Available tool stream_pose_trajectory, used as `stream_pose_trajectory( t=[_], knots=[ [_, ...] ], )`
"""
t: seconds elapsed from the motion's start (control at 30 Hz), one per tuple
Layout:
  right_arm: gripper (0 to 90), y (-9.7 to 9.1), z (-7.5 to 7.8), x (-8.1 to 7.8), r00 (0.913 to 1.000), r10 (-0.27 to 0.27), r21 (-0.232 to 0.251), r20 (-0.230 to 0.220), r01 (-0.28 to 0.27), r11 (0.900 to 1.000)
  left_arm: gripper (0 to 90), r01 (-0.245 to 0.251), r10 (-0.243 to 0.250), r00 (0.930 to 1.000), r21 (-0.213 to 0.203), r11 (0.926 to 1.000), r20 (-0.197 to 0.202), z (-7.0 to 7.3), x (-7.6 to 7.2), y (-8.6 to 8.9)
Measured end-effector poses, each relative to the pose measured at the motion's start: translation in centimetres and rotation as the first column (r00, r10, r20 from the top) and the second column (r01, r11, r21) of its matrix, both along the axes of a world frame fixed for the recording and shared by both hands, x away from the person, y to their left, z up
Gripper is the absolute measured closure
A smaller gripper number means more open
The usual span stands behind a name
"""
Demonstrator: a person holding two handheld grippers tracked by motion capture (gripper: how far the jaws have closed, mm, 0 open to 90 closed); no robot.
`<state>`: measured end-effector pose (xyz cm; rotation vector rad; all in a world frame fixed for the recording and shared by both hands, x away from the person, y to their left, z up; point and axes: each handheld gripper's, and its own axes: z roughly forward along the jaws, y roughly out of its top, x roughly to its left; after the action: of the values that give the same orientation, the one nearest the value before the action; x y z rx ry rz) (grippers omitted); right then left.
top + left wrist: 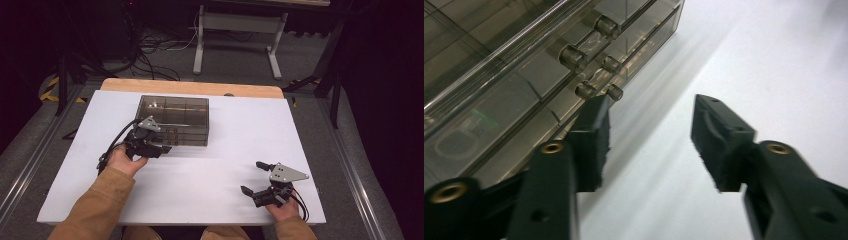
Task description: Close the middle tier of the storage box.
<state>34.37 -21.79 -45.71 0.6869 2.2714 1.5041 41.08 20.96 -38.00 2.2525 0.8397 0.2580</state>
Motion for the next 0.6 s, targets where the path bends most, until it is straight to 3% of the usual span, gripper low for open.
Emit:
stream_pose_trajectory(
  t=[0.27,0.43,0.6],
  knots=[
    [0.0,0.0,0.0,0.0,1.0,0.001,0.0,-0.001,-0.001,1.0,21.6,0.003,-0.001,0.9993,-0.049,0.9988,0.038,0.3,-1.7,0.9],
    [0.0,0.0,0.0,0.0,1.0,0.004,0.001,0.0,-0.004,1.0,4.6,0.009,-0.003,0.9985,-0.127,0.9919,0.054,0.1,-2.6,1.4],
    [0.0,0.0,0.0,0.0,1.0,0.0,-0.001,-0.003,0.0,1.0,0.4,0.018,-0.005,0.9973,-0.179,0.9837,0.073,-0.2,-3.0,1.9]
  ],
)
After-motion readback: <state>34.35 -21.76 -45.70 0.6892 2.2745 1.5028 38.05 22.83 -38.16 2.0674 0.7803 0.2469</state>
